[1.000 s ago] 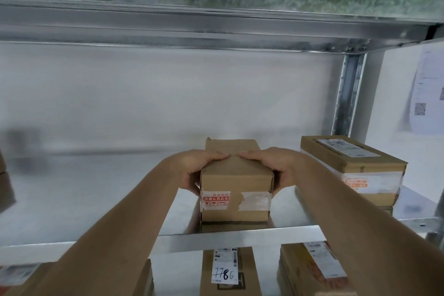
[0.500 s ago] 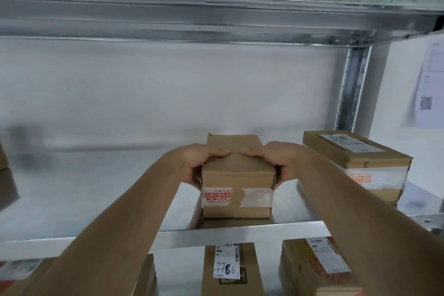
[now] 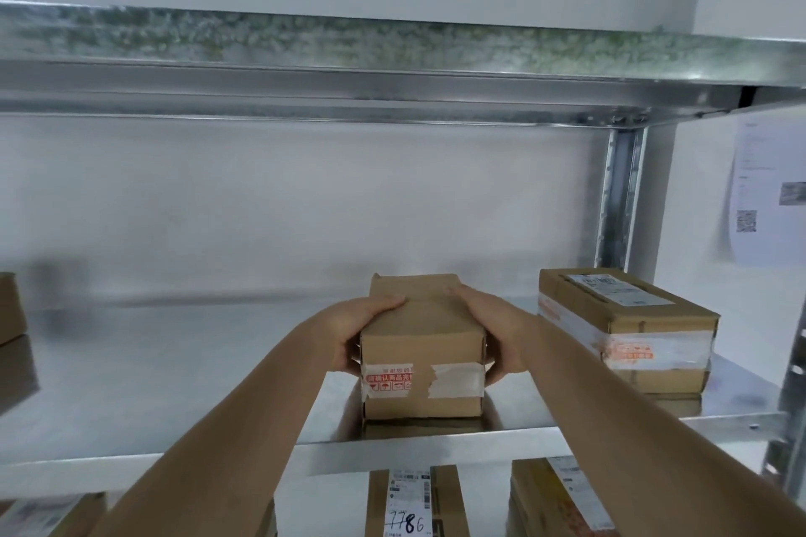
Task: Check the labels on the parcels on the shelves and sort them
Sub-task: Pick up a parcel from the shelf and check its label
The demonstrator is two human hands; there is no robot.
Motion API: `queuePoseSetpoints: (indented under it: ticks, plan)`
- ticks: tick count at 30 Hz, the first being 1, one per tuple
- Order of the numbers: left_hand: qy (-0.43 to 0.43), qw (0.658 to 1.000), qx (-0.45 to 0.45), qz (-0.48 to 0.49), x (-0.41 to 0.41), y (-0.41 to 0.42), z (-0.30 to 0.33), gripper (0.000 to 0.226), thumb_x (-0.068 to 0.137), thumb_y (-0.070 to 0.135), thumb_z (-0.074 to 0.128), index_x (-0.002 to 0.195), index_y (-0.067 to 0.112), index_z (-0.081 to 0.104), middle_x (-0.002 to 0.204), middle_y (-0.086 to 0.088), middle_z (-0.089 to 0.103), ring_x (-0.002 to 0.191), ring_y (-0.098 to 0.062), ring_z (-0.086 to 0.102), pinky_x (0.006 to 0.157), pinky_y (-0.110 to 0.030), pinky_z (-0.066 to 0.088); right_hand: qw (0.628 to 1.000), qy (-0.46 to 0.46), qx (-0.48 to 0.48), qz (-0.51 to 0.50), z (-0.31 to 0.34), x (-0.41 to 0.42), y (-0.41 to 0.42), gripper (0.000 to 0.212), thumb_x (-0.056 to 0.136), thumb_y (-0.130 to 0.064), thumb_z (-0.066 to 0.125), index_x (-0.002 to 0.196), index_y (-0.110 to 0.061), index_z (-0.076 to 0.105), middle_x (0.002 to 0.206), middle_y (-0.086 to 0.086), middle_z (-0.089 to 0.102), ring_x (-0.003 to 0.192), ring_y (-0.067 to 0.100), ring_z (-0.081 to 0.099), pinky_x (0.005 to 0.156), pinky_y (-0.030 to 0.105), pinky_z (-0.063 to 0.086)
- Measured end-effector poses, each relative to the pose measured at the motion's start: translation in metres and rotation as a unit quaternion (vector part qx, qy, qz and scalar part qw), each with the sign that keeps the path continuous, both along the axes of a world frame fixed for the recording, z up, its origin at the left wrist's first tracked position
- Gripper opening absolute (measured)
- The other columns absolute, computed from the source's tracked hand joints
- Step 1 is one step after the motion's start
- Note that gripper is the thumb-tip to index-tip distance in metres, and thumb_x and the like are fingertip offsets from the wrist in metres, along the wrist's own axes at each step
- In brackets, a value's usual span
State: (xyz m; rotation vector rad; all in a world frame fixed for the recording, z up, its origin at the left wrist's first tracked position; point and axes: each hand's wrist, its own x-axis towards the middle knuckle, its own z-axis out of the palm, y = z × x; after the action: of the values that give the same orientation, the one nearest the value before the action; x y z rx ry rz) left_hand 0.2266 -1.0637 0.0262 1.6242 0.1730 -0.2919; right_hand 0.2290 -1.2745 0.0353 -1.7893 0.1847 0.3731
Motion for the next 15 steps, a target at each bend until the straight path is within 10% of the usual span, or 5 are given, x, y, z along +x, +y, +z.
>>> queuePoseSetpoints:
  ticks: [9,15]
  plan:
    - [-0.044,0.988,-0.145,0.029,-0.023,-0.015,0.0,0.025,0.107,0.027,0.05,0.132,0.031,0.051,0.099,-0.008,0.065,0.078,-0.026,0.065,0.067,-0.041,0.058,0.994,-0.071,0.07,-0.037,0.013,-0.015,-0.011,0.039,0.098,-0.051,0.058,0.105,-0.015,0.071,0.082,0.007,0.076,0.078,0.026,0.072,0.071,0.037,0.059]
    - [-0.06,0.996,0.059,0.03,-0.012,-0.02,0.006,0.074,0.096,0.068,0.047,0.15,0.016,0.047,0.156,-0.009,0.045,0.146,-0.029,0.036,0.12,-0.052,0.027,0.989,-0.129,-0.06,-0.028,0.035,-0.021,-0.002,0.033,0.093,-0.045,0.066,0.104,-0.014,0.063,0.087,0.006,0.07,0.073,0.019,0.066,0.062,0.029,0.053]
